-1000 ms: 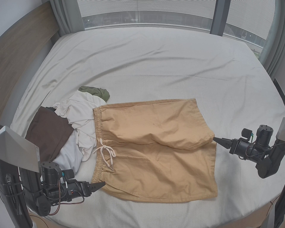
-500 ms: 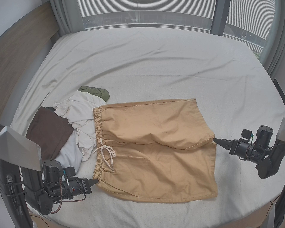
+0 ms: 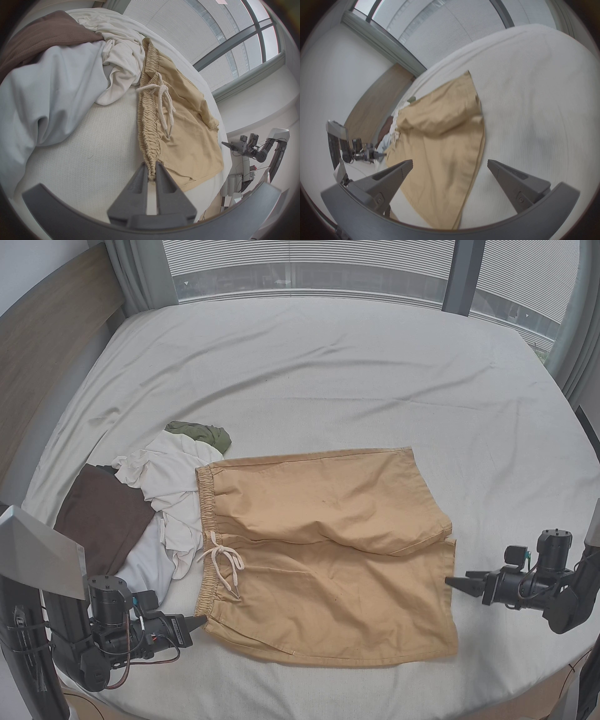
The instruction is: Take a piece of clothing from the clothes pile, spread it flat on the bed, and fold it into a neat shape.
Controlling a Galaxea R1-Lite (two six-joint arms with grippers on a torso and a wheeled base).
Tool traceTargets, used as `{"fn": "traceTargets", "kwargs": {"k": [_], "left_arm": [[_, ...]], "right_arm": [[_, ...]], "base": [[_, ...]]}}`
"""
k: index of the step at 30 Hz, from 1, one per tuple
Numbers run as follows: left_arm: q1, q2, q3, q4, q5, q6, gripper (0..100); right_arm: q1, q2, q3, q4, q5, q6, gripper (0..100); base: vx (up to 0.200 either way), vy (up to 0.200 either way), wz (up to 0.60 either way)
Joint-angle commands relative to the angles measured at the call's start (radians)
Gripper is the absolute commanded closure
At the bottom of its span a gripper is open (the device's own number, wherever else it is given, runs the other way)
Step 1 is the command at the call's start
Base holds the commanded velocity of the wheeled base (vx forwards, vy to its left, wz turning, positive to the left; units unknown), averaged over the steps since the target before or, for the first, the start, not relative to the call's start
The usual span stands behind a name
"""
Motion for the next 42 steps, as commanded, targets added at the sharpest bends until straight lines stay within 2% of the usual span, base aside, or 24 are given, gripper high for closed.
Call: {"fn": "traceTargets", "kwargs": {"k": [1,7,11,17,26,27,42], "left_arm": [[-0.002,-0.004,0.003,-0.001,0.0,0.0,100],[-0.004,-0.004,0.003,-0.001,0.0,0.0,100],[-0.004,-0.004,0.001,-0.001,0.0,0.0,100],[-0.008,-0.004,0.003,-0.001,0.0,0.0,100],[-0.008,-0.004,0.003,-0.001,0.002,0.001,100],[-0.008,-0.004,0.003,-0.001,0.002,0.001,100],[-0.007,-0.008,0.001,-0.001,0.002,0.0,100]], "right_arm": [[0.021,-0.007,0.06,0.055,0.001,-0.028,0],[0.034,-0.002,0.104,0.158,0.001,-0.124,0],[0.041,-0.004,0.109,0.237,0.001,-0.153,0],[0.071,-0.001,0.113,0.277,-0.001,-0.157,0],[0.076,0.016,0.107,0.277,-0.003,-0.156,0],[0.076,0.018,0.107,0.277,-0.003,-0.156,100],[0.079,0.038,0.109,0.276,-0.015,-0.156,100]], "base": [[0.0,0.0,0.0],[0.0,0.0,0.0],[0.0,0.0,0.0],[0.0,0.0,0.0],[0.0,0.0,0.0],[0.0,0.0,0.0],[0.0,0.0,0.0]]}}
